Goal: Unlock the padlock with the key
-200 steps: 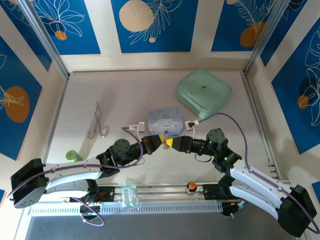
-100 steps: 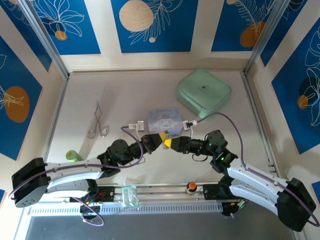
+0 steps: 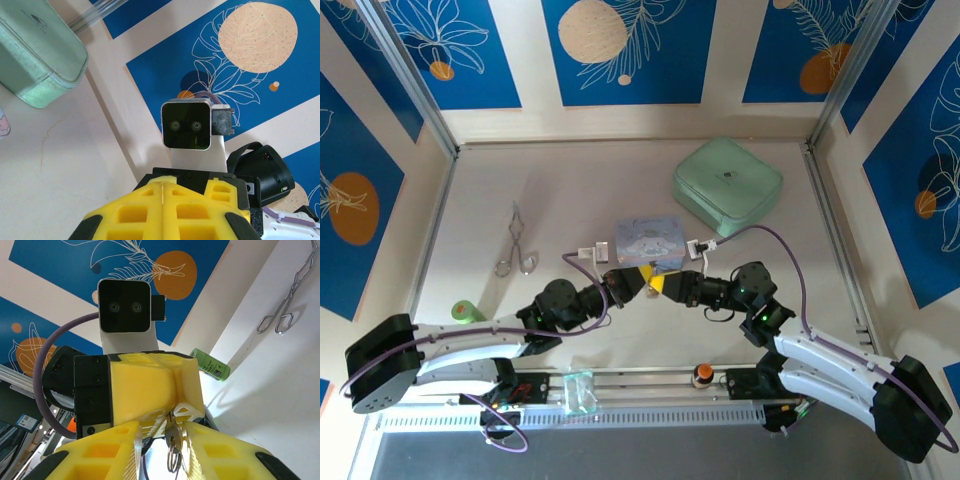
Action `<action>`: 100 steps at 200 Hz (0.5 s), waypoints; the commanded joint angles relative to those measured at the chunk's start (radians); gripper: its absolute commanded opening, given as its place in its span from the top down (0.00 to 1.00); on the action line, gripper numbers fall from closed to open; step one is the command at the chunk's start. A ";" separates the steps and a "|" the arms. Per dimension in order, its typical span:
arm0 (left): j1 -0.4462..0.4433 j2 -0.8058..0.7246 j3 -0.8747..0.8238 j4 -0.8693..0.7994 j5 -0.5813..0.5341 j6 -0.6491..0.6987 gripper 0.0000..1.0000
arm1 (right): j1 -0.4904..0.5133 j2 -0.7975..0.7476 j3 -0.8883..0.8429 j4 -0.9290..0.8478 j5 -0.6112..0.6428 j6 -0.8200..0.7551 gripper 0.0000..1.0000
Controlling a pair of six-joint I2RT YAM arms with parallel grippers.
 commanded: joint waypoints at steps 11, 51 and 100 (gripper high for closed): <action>0.001 0.004 -0.016 0.055 0.005 0.002 1.00 | 0.008 0.034 0.011 0.058 -0.002 0.004 0.80; 0.001 0.003 -0.027 0.062 -0.001 -0.004 1.00 | 0.009 0.033 0.002 0.069 0.016 0.008 0.91; 0.001 0.003 -0.042 0.072 -0.019 -0.014 1.00 | 0.011 0.031 -0.003 0.043 0.020 0.004 1.00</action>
